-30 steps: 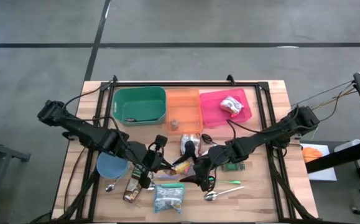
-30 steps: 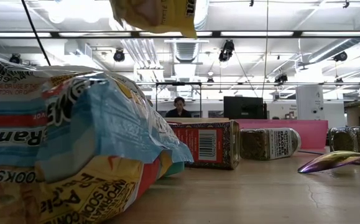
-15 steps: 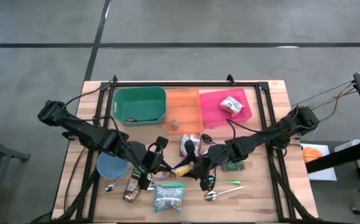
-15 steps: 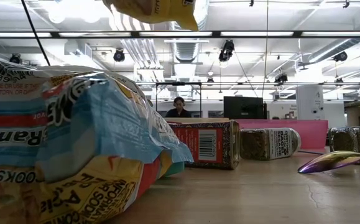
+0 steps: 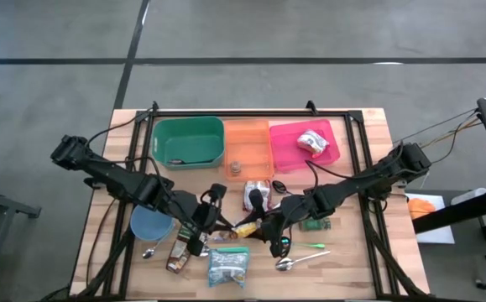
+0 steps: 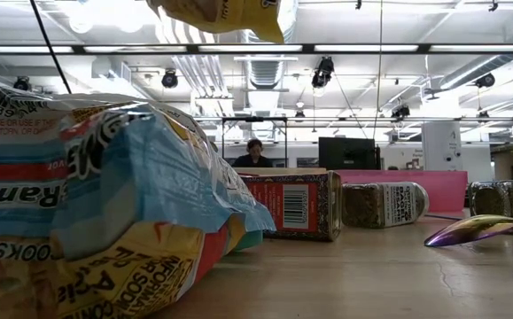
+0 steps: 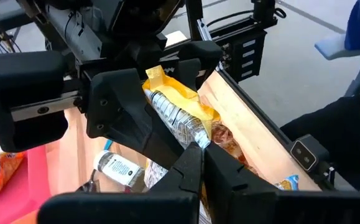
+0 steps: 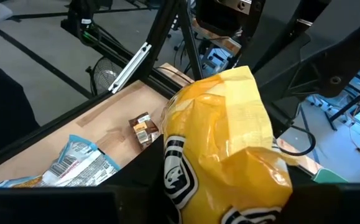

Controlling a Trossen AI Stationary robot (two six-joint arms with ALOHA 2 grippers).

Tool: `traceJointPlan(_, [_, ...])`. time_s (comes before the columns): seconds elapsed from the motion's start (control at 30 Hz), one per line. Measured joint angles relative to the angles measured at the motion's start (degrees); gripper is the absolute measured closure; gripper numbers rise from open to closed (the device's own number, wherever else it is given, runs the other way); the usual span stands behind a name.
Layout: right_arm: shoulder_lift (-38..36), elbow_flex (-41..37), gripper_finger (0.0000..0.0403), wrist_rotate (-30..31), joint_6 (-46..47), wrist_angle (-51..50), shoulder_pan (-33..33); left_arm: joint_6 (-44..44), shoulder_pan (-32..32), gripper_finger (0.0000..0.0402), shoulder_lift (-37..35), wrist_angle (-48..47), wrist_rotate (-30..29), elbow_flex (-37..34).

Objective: Pick & Place Food Item
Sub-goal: Put the yellow noodle pack into the pink bin

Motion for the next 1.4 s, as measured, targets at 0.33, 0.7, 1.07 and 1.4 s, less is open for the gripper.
traceJointPlan(0.33, [0.02,0.00,0.0313,-0.02,1.22,-0.54,0.00,-4.16,0.00,0.0271,-0.33,-0.49,-0.25,0.11])
traceJointPlan(0.7, [0.02,-0.01,0.0313,8.05,3.32,-0.33,-0.02,-12.23,0.00,0.0143,-4.65,-6.86,-0.87,0.48])
traceJointPlan(1.07, [-2.86,0.00,0.0313,29.65,12.25,-8.27,-0.10,-35.68,0.06,0.0123,-12.23,-24.29,-18.78,-1.11])
traceJointPlan(1.4, [-8.38,0.00,0.0313,35.22,26.03,-26.82,-4.04,-38.69,0.04,0.0123,-18.44,-23.71,-20.47,-9.07])
